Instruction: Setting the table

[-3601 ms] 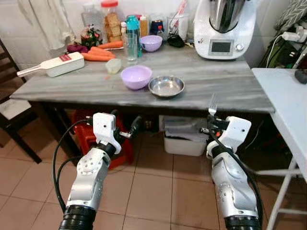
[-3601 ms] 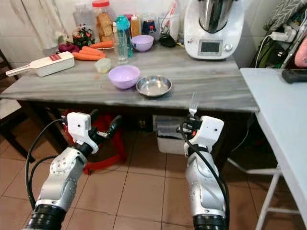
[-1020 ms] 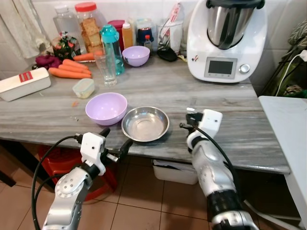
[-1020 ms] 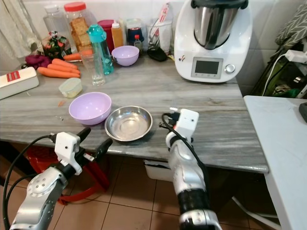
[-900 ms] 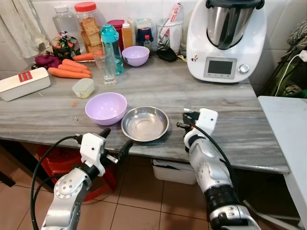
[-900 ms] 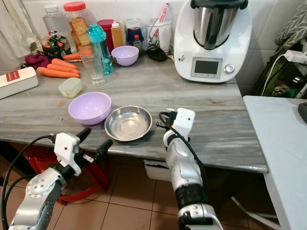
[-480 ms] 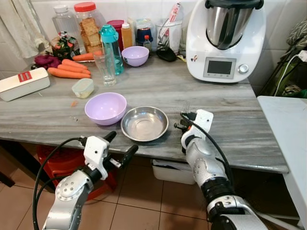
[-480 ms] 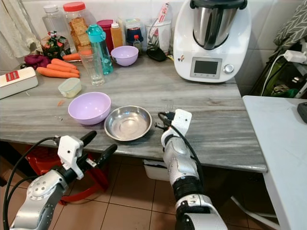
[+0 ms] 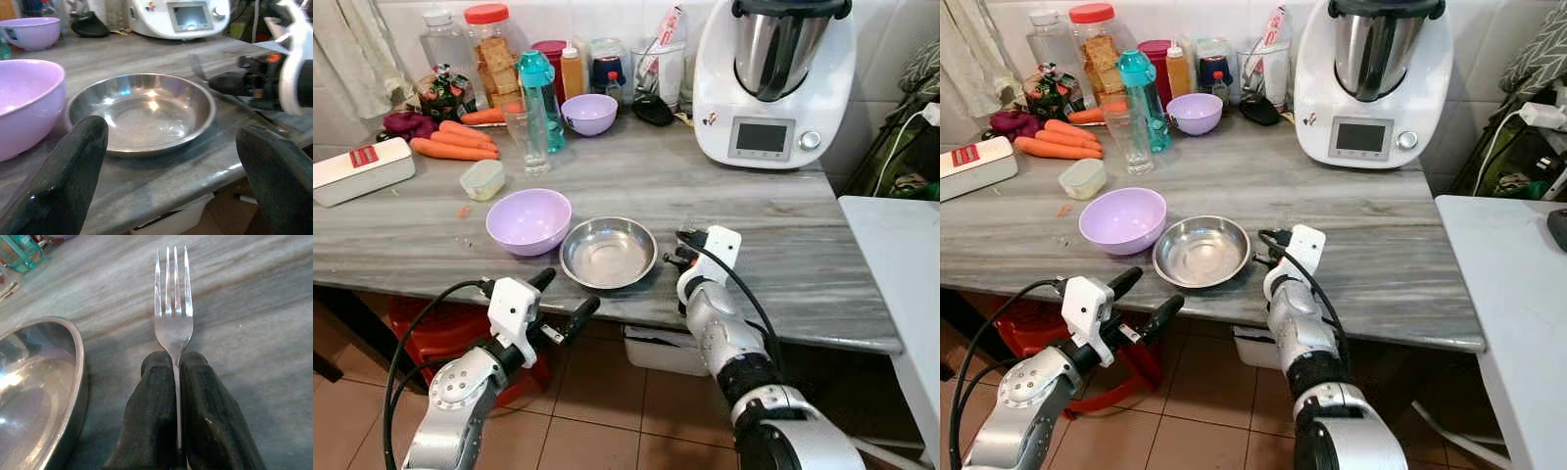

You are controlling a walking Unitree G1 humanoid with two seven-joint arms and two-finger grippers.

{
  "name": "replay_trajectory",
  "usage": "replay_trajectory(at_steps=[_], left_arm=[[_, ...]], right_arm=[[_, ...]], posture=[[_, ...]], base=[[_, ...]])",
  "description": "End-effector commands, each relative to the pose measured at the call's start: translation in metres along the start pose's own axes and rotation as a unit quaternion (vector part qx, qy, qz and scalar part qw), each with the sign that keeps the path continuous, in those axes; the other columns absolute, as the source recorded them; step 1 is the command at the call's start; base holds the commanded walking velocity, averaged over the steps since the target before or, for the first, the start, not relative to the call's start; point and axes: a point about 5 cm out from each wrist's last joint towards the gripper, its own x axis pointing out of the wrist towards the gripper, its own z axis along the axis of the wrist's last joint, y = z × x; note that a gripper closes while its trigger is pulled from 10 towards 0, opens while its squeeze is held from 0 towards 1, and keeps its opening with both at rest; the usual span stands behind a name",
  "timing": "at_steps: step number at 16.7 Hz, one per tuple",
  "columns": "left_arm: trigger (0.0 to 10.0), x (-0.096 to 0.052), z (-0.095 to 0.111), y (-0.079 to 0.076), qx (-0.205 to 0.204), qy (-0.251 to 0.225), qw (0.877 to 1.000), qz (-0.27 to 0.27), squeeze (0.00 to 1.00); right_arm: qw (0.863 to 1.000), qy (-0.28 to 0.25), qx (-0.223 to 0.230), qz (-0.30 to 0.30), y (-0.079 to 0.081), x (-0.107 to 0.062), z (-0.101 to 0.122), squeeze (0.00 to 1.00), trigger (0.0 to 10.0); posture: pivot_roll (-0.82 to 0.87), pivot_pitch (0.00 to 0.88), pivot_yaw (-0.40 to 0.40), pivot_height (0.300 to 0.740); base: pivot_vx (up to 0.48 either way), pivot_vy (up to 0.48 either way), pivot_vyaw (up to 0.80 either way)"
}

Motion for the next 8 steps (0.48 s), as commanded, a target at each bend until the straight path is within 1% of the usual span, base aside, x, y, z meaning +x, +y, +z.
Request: replay_trajectory(at_steps=[1,5,6,7,8], left_arm=[[10.0,-0.0011,0.0015,-0.0018,0.001,0.002,1.000,-0.008,0.00],[10.0,-0.0013,0.0008,-0.0032,0.003,0.004,1.000,-0.010,0.00],[10.0,-0.0015,0.0004,-0.0040,0.003,0.006,1.000,-0.013,0.00],[10.0,-0.0012,0.0004,-0.0047,0.002,0.006,1.000,-0.015,0.00],[10.0,-0.0006,0.0009,-0.0051,0.003,0.005,1.000,-0.015,0.00]], right_arm=[[1.000,-0.006,0.007,0.003,0.0074,0.0016,0.0045,0.00,10.0],[1.000,0.002,0.007,-0.001,0.0060,0.0016,0.0002,0.00,10.0],[1.000,0.005,0.010,-0.003,0.0048,0.0018,-0.0020,0.07,10.0],[1.000,0.010,0.017,-0.005,0.0036,0.0019,-0.0037,0.10,10.0],[1.000,0.012,0.020,-0.007,0.0026,0.0018,-0.0047,0.20,10.0]], posture=[[0.09,0.000,0.026,0.740],[0.09,0.000,0.023,0.740],[0.09,0.000,0.023,0.740],[0.09,0.000,0.023,0.740],[0.09,0.000,0.023,0.740]], base=[[0.000,0.000,0.00],[0.000,0.000,0.00],[0.000,0.000,0.00],[0.000,0.000,0.00],[0.000,0.000,0.00]])
